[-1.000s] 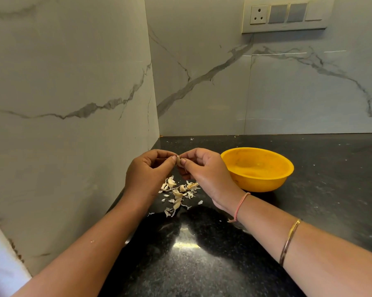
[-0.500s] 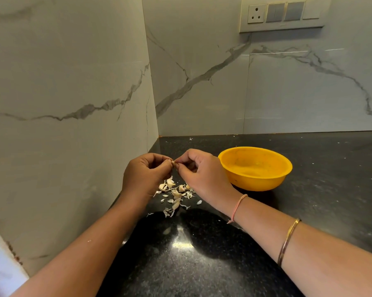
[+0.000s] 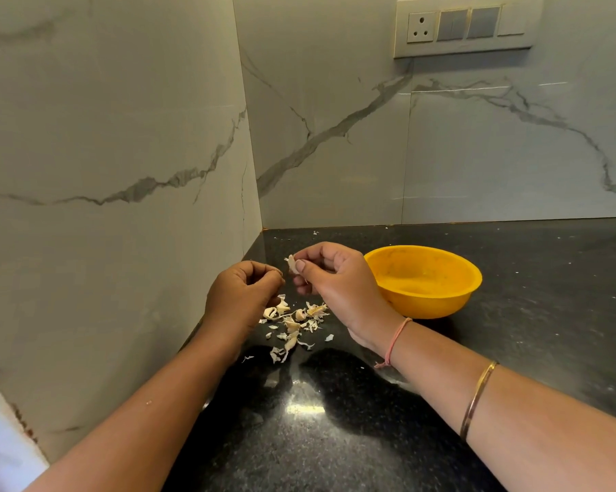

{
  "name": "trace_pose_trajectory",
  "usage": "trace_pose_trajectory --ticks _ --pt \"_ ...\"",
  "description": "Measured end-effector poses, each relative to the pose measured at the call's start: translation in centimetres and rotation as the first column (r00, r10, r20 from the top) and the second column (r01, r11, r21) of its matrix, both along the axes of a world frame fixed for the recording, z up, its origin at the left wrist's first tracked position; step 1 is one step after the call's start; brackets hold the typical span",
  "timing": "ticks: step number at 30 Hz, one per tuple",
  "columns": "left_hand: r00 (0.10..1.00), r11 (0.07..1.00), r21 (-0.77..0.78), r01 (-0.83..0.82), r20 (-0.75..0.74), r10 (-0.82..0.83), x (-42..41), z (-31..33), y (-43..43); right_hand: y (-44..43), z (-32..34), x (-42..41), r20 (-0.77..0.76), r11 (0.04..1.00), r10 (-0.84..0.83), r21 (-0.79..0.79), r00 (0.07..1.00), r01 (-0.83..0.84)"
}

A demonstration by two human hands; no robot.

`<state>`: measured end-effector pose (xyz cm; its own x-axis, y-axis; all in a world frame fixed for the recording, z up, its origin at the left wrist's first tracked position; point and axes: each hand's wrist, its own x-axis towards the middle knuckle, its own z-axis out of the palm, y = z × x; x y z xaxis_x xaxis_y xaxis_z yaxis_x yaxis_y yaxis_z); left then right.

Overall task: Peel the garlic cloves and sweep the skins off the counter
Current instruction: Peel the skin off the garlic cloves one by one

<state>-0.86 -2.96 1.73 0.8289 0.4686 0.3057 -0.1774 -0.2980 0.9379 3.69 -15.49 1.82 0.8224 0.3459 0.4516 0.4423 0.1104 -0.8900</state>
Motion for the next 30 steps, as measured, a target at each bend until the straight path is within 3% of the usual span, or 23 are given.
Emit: trace_pose_trajectory --ticks 6,14,30 --pt "0.995 0.996 -0.042 0.082 0.067 -0.079 -0.35 0.39 -0.24 -0.08 -0.3 0.17 0.012 0.997 -0.025 -0.073 1.0 0.025" --pt "0.997 0.999 -0.019 0.044 0.07 -0.043 -0.19 0.26 -0.11 -0.08 -0.28 0.03 0.063 0.993 -0.02 -0.113 0.998 0.027" --pt "0.994 0.983 -0.163 0.086 0.083 -0.073 -0.09 0.41 -0.14 0.39 -0.4 0.17 0.161 0.984 -0.045 -0.161 0.986 0.072"
